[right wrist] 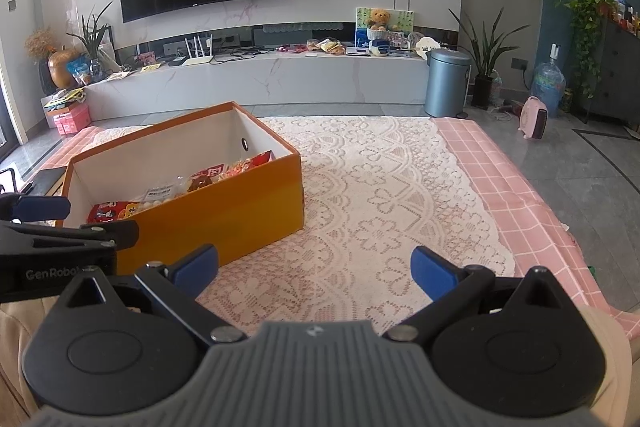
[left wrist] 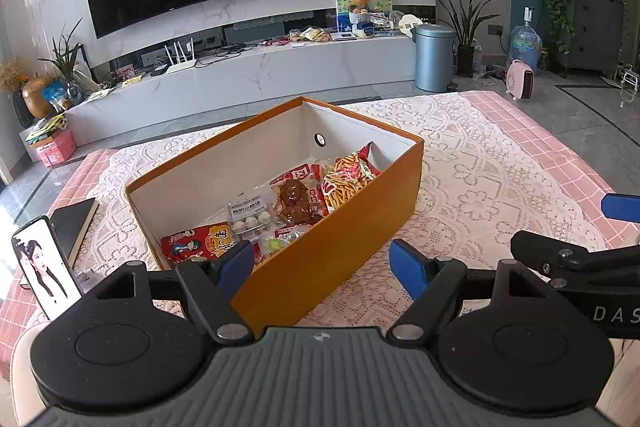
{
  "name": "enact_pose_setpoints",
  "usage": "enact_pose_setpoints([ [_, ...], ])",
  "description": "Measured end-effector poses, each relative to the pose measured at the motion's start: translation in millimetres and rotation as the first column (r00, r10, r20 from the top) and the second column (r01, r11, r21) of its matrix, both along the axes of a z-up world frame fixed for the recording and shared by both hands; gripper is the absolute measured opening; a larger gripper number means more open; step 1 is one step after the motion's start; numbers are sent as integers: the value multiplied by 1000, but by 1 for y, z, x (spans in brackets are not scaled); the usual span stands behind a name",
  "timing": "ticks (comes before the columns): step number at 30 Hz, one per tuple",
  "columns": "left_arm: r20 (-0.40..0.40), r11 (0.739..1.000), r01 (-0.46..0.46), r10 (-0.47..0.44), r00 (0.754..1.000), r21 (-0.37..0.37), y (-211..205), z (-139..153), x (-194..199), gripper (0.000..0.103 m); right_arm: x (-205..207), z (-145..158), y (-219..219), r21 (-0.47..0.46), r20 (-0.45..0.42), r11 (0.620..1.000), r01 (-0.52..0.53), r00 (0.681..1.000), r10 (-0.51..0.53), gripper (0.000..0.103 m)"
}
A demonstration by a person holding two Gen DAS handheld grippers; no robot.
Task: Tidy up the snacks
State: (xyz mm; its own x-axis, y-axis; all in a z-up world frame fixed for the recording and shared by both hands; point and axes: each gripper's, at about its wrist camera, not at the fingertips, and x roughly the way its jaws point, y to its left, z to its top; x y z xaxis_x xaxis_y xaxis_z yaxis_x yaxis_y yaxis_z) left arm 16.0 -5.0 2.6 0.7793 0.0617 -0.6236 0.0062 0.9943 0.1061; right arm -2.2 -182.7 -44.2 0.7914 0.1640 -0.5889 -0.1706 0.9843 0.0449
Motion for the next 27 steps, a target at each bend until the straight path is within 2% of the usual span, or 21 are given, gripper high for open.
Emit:
enact_pose_setpoints([
  [27, -1, 1000, -3, 3, 1000, -3, 0, 0, -1, 90, 0, -1, -1, 8, -17, 1000, 1, 1000, -1, 99],
])
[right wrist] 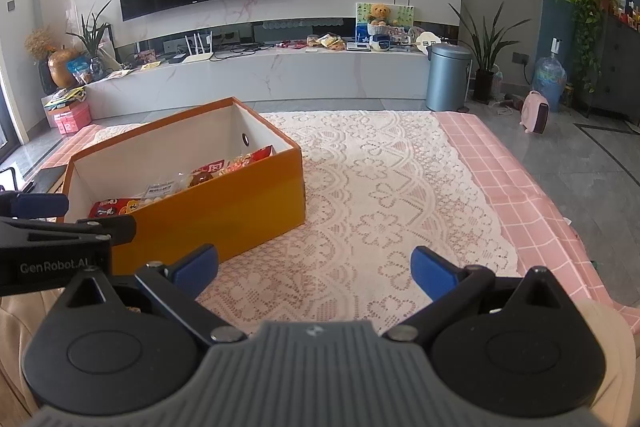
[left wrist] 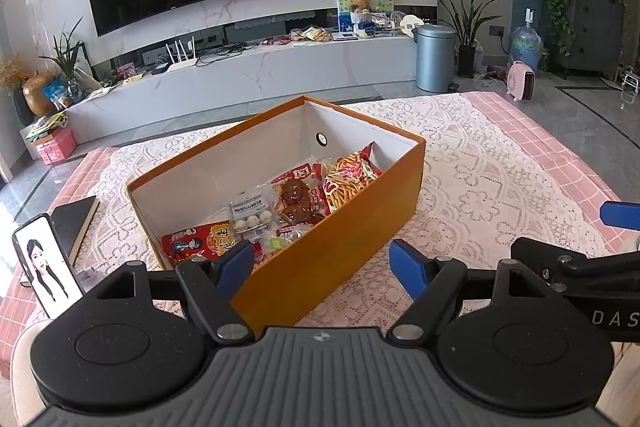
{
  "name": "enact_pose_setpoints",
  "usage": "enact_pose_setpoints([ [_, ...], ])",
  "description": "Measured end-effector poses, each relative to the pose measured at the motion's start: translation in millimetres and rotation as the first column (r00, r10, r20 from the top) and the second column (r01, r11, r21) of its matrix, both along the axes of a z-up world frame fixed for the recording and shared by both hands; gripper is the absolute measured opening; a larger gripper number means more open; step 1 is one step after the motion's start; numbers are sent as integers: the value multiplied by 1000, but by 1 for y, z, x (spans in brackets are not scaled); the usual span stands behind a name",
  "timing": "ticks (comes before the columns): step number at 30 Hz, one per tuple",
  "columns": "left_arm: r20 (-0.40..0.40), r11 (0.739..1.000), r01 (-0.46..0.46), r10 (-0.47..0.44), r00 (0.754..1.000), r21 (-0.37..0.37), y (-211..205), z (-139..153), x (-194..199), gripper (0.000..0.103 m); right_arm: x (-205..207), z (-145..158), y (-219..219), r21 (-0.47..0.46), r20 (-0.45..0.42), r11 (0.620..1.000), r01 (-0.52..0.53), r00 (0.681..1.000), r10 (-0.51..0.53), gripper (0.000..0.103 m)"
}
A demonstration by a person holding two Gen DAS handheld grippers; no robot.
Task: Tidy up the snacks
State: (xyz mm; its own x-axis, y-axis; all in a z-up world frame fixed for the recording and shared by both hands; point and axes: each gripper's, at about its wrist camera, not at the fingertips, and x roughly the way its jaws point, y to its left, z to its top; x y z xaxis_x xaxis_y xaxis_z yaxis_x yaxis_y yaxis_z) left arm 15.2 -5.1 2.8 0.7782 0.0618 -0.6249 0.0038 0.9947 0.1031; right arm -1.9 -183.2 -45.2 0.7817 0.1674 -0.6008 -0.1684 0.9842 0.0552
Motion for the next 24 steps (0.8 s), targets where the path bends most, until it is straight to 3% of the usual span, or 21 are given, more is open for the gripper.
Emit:
enact_pose_setpoints([
  [24, 6, 1000, -11, 11, 1000, -18, 4, 1, -2, 90, 2, -5, 1, 4, -23, 1000, 0, 1000, 0, 99],
])
